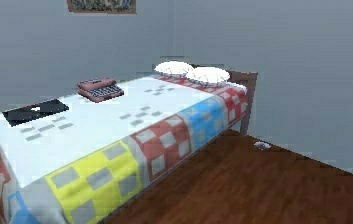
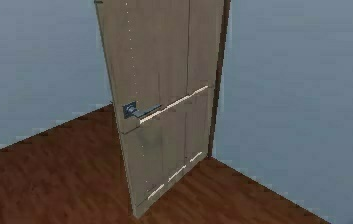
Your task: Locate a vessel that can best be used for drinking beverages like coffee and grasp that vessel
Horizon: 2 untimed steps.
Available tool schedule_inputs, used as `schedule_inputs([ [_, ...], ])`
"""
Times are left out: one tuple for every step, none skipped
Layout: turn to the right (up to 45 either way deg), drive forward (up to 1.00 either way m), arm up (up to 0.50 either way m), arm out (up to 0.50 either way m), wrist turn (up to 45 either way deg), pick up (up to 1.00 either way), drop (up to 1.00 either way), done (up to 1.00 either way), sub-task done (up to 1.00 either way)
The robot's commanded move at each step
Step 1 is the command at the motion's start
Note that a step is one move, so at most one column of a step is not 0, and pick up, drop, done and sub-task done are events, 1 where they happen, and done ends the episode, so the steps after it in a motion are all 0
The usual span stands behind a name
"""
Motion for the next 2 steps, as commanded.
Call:
schedule_inputs([
  [6.0, 0.0, 0.0, 0.0, 0.0, 0.0, 0.0, 0.0, 0.0],
  [0.0, 0.5, 0.0, 0.0, 0.0, 0.0, 0.0, 0.0, 0.0],
])
